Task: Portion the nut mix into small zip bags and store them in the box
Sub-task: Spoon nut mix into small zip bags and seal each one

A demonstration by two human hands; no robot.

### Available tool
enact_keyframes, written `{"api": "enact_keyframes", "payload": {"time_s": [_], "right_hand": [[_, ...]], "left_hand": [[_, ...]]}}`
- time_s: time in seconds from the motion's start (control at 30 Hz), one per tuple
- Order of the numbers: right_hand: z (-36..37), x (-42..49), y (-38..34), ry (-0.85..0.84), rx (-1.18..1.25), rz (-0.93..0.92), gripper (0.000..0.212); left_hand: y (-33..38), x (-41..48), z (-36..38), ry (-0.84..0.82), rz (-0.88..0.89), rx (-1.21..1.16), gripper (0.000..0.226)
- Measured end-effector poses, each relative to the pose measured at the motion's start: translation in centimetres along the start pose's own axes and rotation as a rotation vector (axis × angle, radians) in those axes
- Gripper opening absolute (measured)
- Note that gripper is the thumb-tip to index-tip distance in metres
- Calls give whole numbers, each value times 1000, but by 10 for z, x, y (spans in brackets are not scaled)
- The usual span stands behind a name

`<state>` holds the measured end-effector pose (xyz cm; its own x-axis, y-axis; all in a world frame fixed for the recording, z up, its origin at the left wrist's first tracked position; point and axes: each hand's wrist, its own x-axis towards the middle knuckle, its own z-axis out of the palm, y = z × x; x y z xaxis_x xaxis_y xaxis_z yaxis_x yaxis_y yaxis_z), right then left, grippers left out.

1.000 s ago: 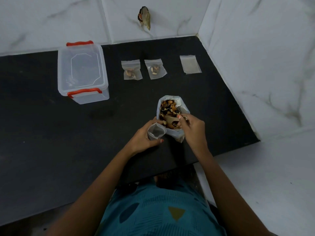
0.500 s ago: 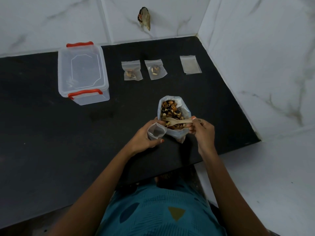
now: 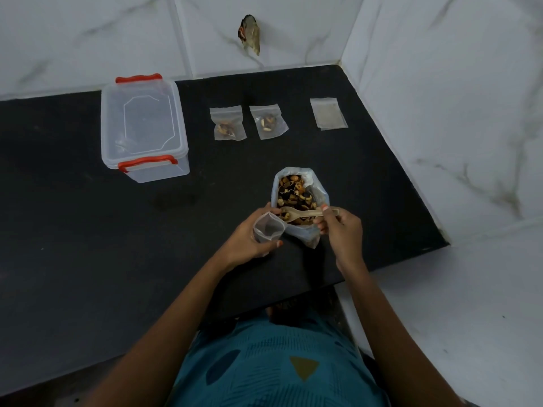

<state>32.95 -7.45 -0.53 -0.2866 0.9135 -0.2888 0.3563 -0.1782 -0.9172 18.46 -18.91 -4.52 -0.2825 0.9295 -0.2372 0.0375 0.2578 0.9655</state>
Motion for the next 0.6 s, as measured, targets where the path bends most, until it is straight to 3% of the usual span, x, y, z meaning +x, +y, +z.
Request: {"api": "enact_keyframes", "payload": {"time_s": [0.27, 0.6], "right_hand": [[-8, 1, 1, 18, 316, 279, 19], [-14, 4, -3, 27, 537, 398, 16]], "left_hand": [[3, -1, 2, 34, -9, 13, 63], [6, 0, -2, 182, 28, 97, 66]]}}
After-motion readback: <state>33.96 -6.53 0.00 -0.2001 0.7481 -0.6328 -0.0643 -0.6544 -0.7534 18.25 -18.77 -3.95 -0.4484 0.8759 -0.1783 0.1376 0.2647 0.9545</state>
